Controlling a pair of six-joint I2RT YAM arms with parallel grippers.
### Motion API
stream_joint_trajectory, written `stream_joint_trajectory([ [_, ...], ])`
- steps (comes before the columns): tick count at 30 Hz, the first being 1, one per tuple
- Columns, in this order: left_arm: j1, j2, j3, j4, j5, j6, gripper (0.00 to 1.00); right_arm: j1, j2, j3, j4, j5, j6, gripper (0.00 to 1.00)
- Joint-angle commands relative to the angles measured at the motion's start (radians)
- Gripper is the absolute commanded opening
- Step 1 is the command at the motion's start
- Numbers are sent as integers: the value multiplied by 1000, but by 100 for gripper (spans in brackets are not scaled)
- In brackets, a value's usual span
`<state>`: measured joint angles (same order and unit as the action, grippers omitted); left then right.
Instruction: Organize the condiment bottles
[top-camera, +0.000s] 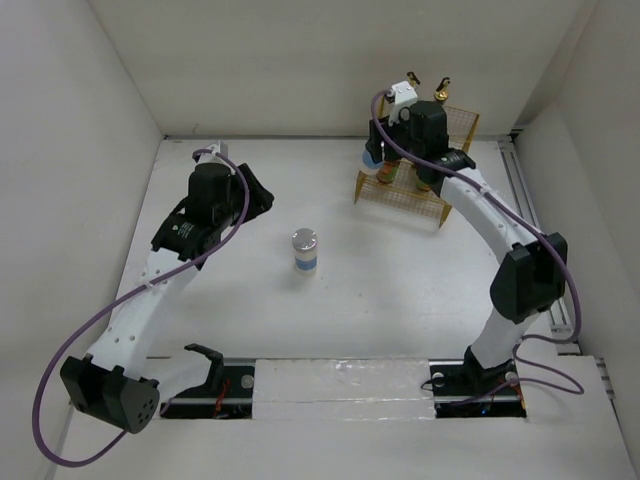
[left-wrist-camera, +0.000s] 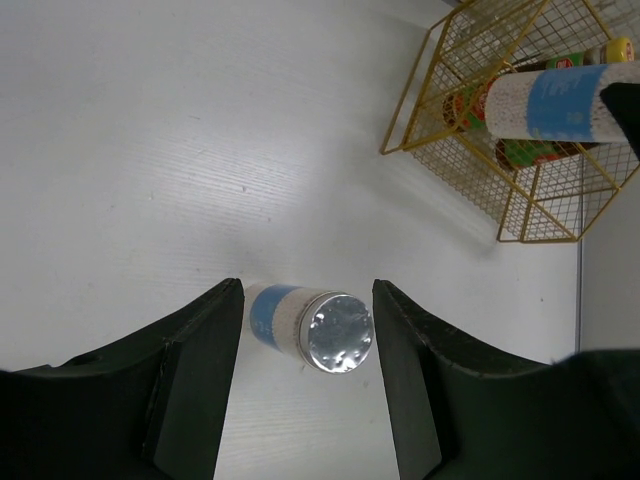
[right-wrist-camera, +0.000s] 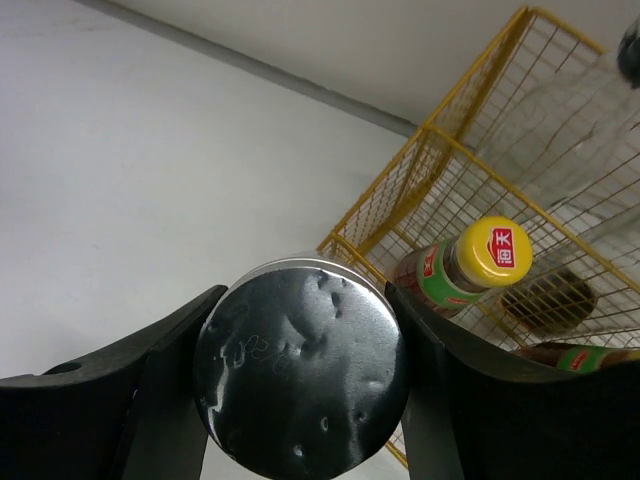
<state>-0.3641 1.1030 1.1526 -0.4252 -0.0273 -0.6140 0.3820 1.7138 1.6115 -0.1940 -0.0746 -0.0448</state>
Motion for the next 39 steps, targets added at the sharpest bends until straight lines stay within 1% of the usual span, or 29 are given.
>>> stream_joint_trajectory([
  [1,5,1,33,-1,-8,20,50,-29,41,82,70,-1,-3,27],
  [7,5,11,33,-1,-8,20,50,-49,84,91,70,9,-12,26],
  [14,5,11,33,-1,-8,20,50,-40,93,18,47,32,-21,26],
  [17,5,20,33,8,-8,20,50,-40,112,4,25,32,-21,29],
  [21,5,20,33,8,1,20,50,-40,148,4,-2,32,-21,36],
  [25,5,20,33,8,1,20,50,-40,158,25,-24,32,-21,45],
  [26,5,20,33,8,1,20,50,-40,158,25,-24,32,-21,52],
  [28,5,20,33,8,1,20,50,-40,158,25,-35,32,-21,58],
  [29,5,20,33,8,1,20,50,-40,158,34,-35,32,-21,65],
  [33,5,20,33,8,1,20,50,-31,127,34,-44,32,-21,82],
  [36,5,11,33,8,1,20,50,-31,90,34,-65,32,-21,87],
  [39,5,11,33,8,1,20,50,-22,35,25,-85,32,-21,88],
])
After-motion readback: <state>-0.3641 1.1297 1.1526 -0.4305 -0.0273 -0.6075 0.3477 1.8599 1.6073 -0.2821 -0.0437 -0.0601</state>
